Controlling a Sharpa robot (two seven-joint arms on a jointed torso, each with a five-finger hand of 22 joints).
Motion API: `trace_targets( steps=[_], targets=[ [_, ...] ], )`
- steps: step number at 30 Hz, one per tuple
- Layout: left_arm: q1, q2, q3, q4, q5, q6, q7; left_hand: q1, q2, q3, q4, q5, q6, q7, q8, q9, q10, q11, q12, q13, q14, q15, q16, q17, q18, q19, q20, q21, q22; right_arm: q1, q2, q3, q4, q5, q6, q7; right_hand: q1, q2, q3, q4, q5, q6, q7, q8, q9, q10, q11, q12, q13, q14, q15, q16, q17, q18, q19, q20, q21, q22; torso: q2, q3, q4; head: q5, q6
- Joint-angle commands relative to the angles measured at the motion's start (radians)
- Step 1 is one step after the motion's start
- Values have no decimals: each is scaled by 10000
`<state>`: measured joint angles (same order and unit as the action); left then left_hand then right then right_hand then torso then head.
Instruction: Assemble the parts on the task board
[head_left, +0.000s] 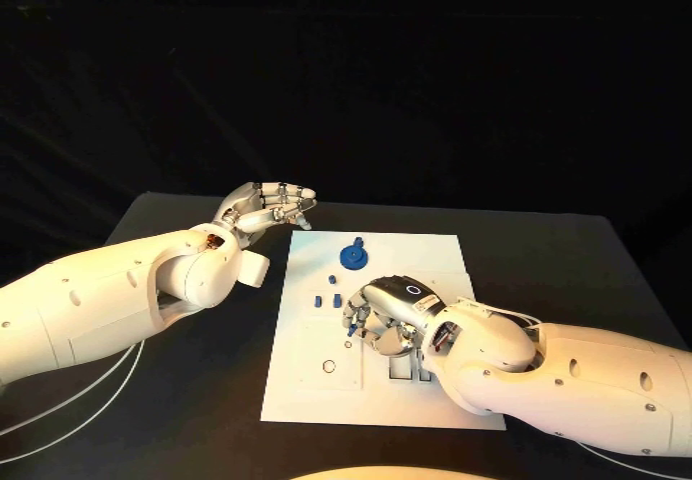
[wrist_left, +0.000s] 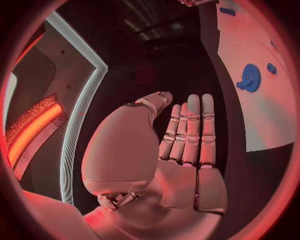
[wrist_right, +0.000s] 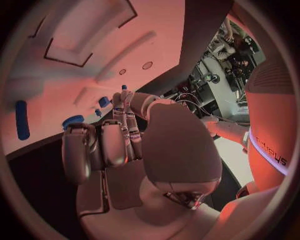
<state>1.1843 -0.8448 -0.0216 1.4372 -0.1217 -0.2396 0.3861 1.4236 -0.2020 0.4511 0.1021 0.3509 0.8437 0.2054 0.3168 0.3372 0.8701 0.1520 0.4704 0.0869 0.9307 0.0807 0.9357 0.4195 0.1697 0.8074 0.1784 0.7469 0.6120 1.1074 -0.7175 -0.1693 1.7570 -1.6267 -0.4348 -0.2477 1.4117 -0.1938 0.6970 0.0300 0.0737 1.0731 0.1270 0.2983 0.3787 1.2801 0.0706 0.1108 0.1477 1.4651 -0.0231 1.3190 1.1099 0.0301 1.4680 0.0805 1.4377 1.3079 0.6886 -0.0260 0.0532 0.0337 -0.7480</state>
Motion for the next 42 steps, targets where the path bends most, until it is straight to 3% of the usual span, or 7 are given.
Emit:
trace_targets(
  steps=[1,12,26,42],
  targets=[
    [3,49,3,2,17,108,80,79,8,-43,5,24,-58,-17,-34,-10,-94,-9,-33,-12,-65,30,-37,-8,65,-53,3,-14,11,-75,88,-8,-63,-260,239,73,-85,14,24,-63,34,59,-29,32,13,290,-217,37,7,261,-58,-3,-8,-17,569,-54,-33,2254,10,6,-5,38,-19],
    [3,105,-3,-12,4,143,57,77,6,-46,6,25,-62,-15,-30,-10,-104,-6,-29,-12,-71,34,-39,-9,64,-59,7,-16,13,-319,284,-20,-206,-459,199,-27,-92,18,30,-73,33,56,-28,30,15,291,-216,31,7,260,-59,-5,-13,-17,569,-56,-33,2254,14,3,3,94,-64],
    [3,93,-5,-44,-4,153,37,77,6,-46,6,25,-62,-15,-30,-10,-104,-6,-29,-12,-71,34,-39,-9,64,-59,7,-16,13,-342,297,-21,-261,-624,181,-180,-92,18,30,-73,33,56,-28,30,15,291,-216,31,7,260,-59,-5,-13,-17,569,-56,-33,2254,17,3,3,108,-115],
    [4,84,-7,-72,-12,147,17,76,11,-51,8,28,-68,-12,-15,-7,-130,1,-13,-12,-87,43,-42,-12,64,-76,17,-22,18,-343,301,-21,-307,-770,463,-260,-113,24,42,-97,32,49,-27,27,20,295,-215,17,7,259,-59,-4,-16,-20,575,-58,-17,2259,20,10,1,92,-87]
  ],
)
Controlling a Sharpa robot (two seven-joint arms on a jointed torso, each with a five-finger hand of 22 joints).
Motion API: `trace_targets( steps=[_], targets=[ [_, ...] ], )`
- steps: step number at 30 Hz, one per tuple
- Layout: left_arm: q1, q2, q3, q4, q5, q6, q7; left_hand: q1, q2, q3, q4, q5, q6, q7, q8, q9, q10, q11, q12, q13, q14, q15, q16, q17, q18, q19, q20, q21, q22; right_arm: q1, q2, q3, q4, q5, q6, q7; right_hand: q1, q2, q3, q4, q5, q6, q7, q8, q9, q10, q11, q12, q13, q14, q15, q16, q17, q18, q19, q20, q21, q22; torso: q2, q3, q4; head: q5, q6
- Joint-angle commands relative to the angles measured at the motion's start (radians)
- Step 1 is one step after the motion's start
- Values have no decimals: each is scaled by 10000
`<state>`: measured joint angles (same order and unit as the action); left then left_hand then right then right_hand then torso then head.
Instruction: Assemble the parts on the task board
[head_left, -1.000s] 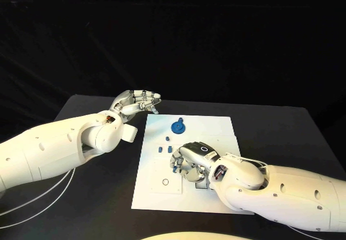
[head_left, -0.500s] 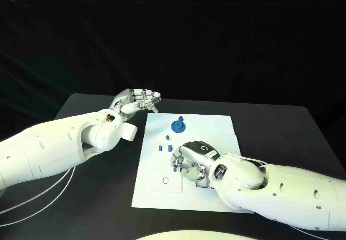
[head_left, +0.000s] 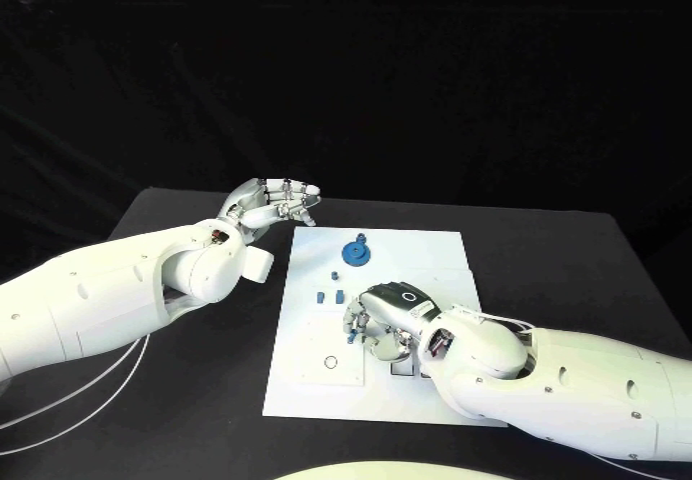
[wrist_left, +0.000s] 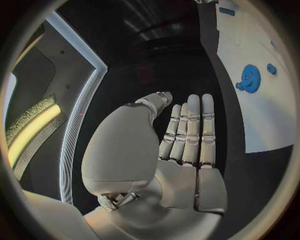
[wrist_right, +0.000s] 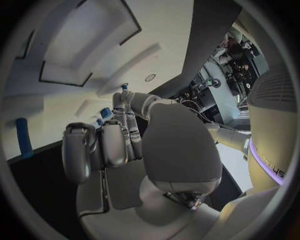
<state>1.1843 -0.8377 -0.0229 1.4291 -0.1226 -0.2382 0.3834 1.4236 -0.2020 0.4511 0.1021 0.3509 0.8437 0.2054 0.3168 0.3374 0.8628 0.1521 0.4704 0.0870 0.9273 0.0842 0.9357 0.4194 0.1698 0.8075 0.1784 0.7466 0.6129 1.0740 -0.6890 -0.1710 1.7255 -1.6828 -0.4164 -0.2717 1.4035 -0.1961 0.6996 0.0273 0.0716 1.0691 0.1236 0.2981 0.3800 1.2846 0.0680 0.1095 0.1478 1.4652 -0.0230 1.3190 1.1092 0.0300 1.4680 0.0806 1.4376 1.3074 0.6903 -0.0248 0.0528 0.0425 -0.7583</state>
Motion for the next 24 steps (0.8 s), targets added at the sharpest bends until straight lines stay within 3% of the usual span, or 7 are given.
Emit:
trace_targets(
  steps=[1,8,24],
  targets=[
    [4,13,6,7,-3,133,42,76,11,-51,8,28,-68,-12,-15,-8,-58,-1,-13,-13,-53,9,-42,-11,63,-76,18,-19,9,-9,20,-4,9,-209,295,-17,-30,46,16,-70,52,89,7,29,7,250,-189,31,7,258,-61,-3,-9,-20,576,-59,-16,2263,3,-2,4,5,16],
    [4,18,6,-2,-6,152,23,79,10,-54,7,27,-77,-10,-7,-7,-77,3,-3,-14,-63,13,-45,-13,65,-87,24,-23,13,-9,63,-10,-29,-261,407,-65,-48,50,24,-89,51,86,8,28,12,255,-188,21,7,260,-61,7,3,-21,577,-60,-13,2264,4,-7,2,31,-56],
    [4,5,5,11,-15,147,23,79,10,-54,7,27,-77,-10,-7,-7,-77,3,-3,-14,-63,13,-45,-13,65,-87,24,-23,13,-13,211,-48,-63,-405,798,-352,-99,31,19,-128,42,83,12,28,22,263,-186,0,9,258,-60,4,-15,-19,575,-62,-22,2261,0,-11,5,12,-33]
  ],
)
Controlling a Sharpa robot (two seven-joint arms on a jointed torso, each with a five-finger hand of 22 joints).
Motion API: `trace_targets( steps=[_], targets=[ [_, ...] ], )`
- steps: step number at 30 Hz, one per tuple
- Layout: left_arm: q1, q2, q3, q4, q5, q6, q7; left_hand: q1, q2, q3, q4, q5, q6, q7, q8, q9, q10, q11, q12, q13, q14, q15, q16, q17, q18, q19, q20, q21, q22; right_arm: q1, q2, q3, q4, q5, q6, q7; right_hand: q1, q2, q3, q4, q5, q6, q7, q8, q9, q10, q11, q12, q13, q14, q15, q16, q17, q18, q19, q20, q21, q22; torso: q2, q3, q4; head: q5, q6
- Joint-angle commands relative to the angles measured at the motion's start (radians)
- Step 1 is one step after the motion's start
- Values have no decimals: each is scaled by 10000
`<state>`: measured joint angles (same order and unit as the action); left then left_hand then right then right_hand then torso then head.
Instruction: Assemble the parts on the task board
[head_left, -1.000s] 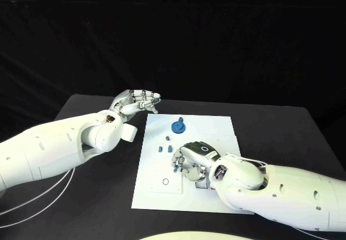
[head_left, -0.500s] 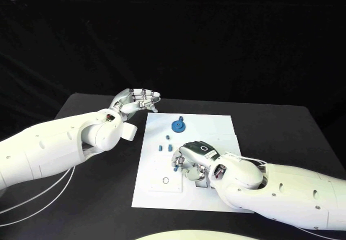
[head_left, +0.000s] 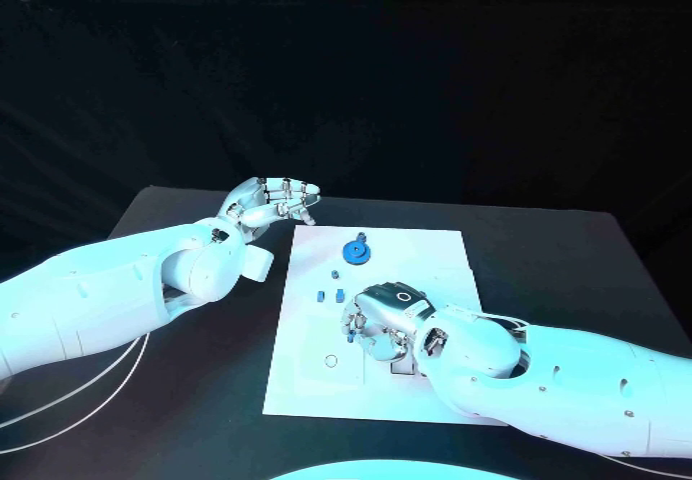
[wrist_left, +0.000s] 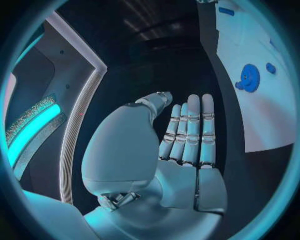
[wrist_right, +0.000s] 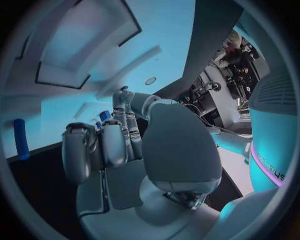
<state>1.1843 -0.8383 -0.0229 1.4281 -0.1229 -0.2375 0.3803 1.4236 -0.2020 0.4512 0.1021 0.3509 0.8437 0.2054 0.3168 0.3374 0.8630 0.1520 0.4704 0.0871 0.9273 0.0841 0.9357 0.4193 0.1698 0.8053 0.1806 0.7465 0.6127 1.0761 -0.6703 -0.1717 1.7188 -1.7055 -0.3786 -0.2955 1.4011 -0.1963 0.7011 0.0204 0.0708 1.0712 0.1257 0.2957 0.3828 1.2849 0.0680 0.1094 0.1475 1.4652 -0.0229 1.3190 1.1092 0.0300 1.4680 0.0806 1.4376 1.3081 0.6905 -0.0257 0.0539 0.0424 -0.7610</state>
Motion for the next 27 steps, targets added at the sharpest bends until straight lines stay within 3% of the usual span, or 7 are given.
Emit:
trace_targets(
  steps=[1,9,15,20,21,27],
  targets=[
    [4,12,6,23,-13,142,54,79,10,-55,7,26,-77,-10,-7,-7,-79,4,-3,-14,-64,13,-45,-13,64,-65,2,-23,15,-35,36,-45,8,-178,450,-110,-125,17,-13,-72,44,65,-8,55,3,263,-184,-13,13,254,-58,-5,-40,-18,572,-62,-30,2252,-3,-2,-7,14,7],
    [4,8,6,27,-16,134,51,80,7,-60,5,22,-85,-8,2,-6,-99,8,7,-15,-78,18,-48,-15,64,-78,9,-29,18,-46,54,-59,-7,-152,579,-89,-419,-81,-193,-93,15,85,-40,69,45,284,-200,-83,20,242,-60,-23,-118,-20,577,-61,-23,2253,0,-1,-5,16,12],
    [4,0,6,32,-20,128,38,81,9,-61,5,20,-88,-7,6,-5,-108,10,12,-15,-83,20,-49,-16,65,-84,11,-31,19,-48,41,-62,-24,-86,577,-206,-755,-226,-406,-55,23,-178,-1,-116,-6,163,-149,-249,0,232,-29,-28,-196,-11,562,-44,-74,2237,-3,5,-7,-3,22],
    [5,-7,6,34,-21,124,29,81,6,-63,5,19,-89,-6,9,-5,-117,12,12,-16,-89,22,-52,-17,64,-88,13,-34,19,-48,16,-63,-29,-39,248,-291,-933,-359,-487,-34,27,-451,98,-318,-76,32,-64,-369,-1,205,36,-67,-317,12,525,2,-200,2201,-3,4,-12,0,54],
    [5,-7,6,33,-21,126,28,80,5,-64,5,19,-91,-6,10,-4,-124,13,12,-17,-94,24,-54,-18,64,-91,15,-36,19,-48,8,-64,-27,-28,159,-299,-996,-424,-463,-15,673,-556,148,-403,-103,-44,-15,-408,-5,173,73,-116,-419,32,492,29,-306,2171,-4,5,-13,-3,56],
    [5,-1,6,26,-21,140,21,80,5,-64,5,19,-91,-6,10,-4,-124,13,12,-17,-94,24,-54,-18,64,-91,15,-36,19,-47,-118,-63,61,49,-405,-314,-1232,-781,-703,34,867,-1192,143,-820,-245,-527,50,-425,-54,126,136,-172,-579,92,401,104,-610,2084,-5,8,-7,-6,71]
  ],
)
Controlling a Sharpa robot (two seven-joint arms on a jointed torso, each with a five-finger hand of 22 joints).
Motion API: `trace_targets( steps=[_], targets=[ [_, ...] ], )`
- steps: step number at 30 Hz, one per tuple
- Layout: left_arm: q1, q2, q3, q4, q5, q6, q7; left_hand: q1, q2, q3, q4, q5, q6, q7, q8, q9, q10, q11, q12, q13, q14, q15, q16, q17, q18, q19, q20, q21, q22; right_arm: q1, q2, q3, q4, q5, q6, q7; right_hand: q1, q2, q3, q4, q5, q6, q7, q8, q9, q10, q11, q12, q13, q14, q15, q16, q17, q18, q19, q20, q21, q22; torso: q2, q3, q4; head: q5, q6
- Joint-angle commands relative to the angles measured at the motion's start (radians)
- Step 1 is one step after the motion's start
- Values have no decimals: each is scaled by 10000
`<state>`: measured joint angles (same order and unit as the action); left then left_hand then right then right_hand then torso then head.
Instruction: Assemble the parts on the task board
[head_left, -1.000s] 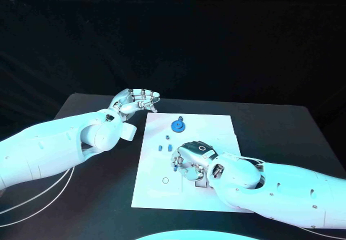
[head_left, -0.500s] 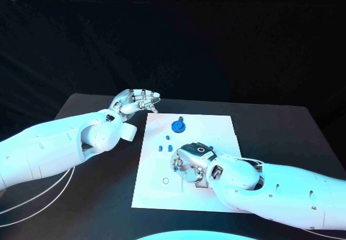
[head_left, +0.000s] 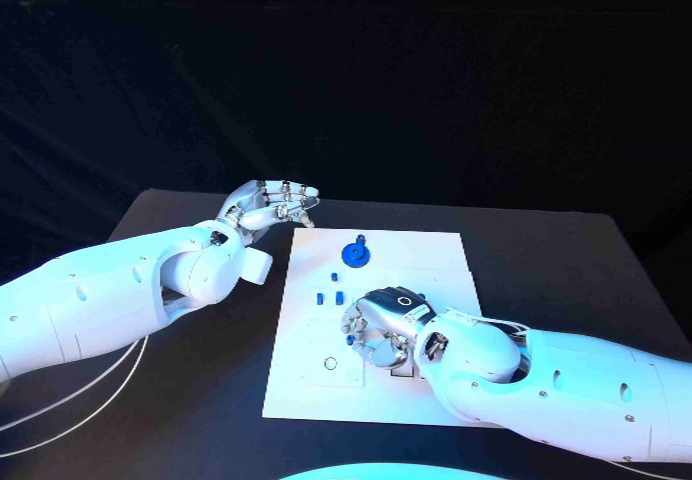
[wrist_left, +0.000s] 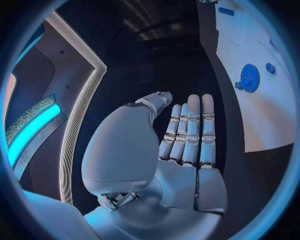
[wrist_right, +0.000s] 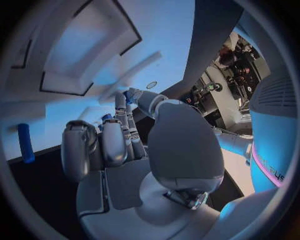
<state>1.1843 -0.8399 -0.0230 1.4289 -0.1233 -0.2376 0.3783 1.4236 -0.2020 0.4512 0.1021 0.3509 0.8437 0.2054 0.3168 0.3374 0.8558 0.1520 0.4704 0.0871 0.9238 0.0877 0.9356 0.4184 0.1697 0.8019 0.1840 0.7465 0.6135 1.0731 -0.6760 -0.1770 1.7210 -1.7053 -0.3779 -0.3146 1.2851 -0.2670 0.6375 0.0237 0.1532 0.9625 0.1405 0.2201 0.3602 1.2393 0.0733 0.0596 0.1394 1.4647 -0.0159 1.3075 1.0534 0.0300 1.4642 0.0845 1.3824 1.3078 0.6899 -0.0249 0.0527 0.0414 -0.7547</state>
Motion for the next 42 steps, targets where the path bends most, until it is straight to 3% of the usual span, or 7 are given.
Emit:
trace_targets(
  steps=[1,9,16,20,24,30,42],
  targets=[
    [5,17,6,15,-17,143,40,80,4,-65,5,18,-96,-4,12,-4,-61,15,14,-17,-67,-9,-57,-10,64,-63,-16,-39,12,-15,-103,-9,74,62,-494,-117,-79,-110,-103,-3,52,-186,-7,-113,-34,-113,-14,80,27,127,60,-63,-40,98,433,66,-84,2079,1,1,4,-3,18],
    [4,26,3,-2,-13,178,48,70,-1,-73,12,15,-110,2,13,-5,-79,20,20,-18,-83,-2,-61,-12,62,-77,-10,-48,12,210,-734,32,514,352,-779,13,-176,-200,-320,30,99,-276,-11,-177,-42,-332,-5,92,18,113,62,-80,-107,116,410,67,-185,2049,-1,-1,5,-39,57],
    [3,18,-4,-12,-14,187,49,68,-2,-75,13,15,-118,4,13,-6,-86,22,23,-18,-90,0,-62,-13,62,-83,-7,-52,11,848,-1584,92,760,1371,-375,266,-332,-205,-724,123,341,-281,50,-216,-41,-609,76,143,9,142,125,15,-6,145,367,109,-366,1997,-4,-16,-21,-156,137],
    [3,32,-5,-30,-16,205,52,68,-2,-75,13,15,-118,4,13,-6,-86,22,23,-18,-90,0,-62,-13,62,-83,-7,-52,11,1197,-1994,111,785,1753,93,390,-151,-34,-2241,327,538,-512,35,-421,-94,-1325,103,350,-25,98,157,44,-116,235,236,153,-856,1859,-12,-15,-42,-182,189],
    [3,50,-5,-46,-16,219,56,71,0,-74,13,16,-124,5,13,-7,-90,23,27,-18,-94,1,-63,-13,62,-87,-5,-54,12,1408,-2271,124,636,1912,542,492,903,586,-4787,967,660,-675,-56,-600,-145,-2035,172,934,-56,87,214,135,-159,267,209,195,-1081,1804,-14,-4,-44,-199,213],
    [2,67,-6,-64,-17,247,54,71,0,-74,13,16,-124,5,13,-7,-90,23,27,-18,-94,1,-63,-13,62,-87,-5,-54,12,1494,-2413,127,296,1830,1218,504,2032,721,-6401,2223,727,-843,-129,-735,-174,-2643,243,1488,-169,68,274,232,-195,304,165,257,-1331,1754,-2,-4,-23,-229,180],
    [0,85,-7,-84,-24,230,33,68,9,-76,19,16,-137,10,18,-7,-97,27,43,-15,-106,7,-62,-13,61,-101,2,-64,12,1416,-2378,108,-72,1585,1653,373,2586,1076,-6349,2626,649,-479,75,-548,-102,-2453,162,1935,-207,63,211,249,-248,247,291,206,-1025,1852,2,-15,-18,-273,167]
  ],
)
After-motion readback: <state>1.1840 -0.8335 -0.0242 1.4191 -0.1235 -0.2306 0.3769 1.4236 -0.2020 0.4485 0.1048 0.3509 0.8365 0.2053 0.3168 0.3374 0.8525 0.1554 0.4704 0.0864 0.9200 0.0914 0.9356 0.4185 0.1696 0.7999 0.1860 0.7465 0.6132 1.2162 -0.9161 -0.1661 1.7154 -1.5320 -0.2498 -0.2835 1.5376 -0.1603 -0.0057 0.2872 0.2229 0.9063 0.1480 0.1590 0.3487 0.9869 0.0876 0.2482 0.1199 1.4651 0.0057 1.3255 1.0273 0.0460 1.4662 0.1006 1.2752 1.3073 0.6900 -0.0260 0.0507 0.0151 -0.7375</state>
